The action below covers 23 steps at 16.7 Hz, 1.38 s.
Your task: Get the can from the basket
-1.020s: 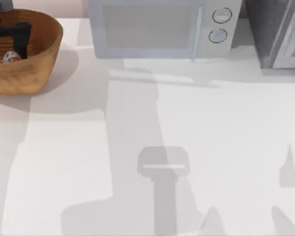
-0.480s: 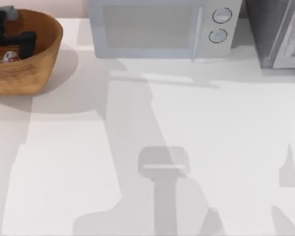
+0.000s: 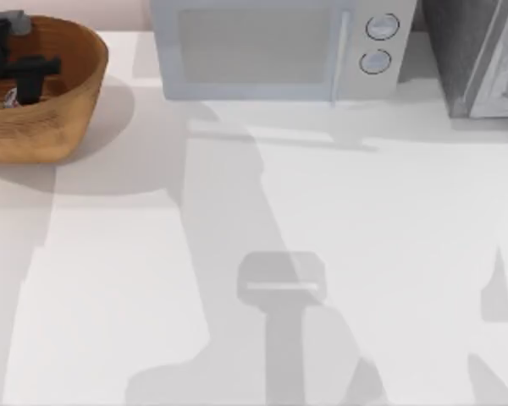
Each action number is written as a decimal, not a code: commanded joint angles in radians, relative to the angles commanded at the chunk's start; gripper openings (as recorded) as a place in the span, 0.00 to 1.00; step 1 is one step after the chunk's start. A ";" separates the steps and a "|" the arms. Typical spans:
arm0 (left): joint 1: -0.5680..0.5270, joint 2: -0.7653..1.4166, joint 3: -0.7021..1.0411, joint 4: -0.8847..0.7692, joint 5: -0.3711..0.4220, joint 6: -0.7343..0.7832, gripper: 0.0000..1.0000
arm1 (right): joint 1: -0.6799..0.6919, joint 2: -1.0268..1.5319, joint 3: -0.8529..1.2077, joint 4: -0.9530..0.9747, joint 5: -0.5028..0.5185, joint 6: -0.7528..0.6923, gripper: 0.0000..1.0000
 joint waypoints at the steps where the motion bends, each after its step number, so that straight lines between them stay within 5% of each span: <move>1: 0.000 0.000 0.000 0.000 0.000 0.000 0.32 | 0.000 0.000 0.000 0.000 0.000 0.000 1.00; 6: 0.000 0.000 0.000 0.000 0.000 0.000 0.00 | 0.000 0.000 0.000 0.000 0.000 0.000 1.00; 17: -0.010 -0.102 -0.055 0.016 -0.021 -0.013 0.00 | 0.000 0.000 0.000 0.000 0.000 0.000 1.00; 23: -0.067 -0.409 -0.280 0.245 -0.147 -0.001 0.00 | 0.000 0.000 0.000 0.000 0.000 0.000 1.00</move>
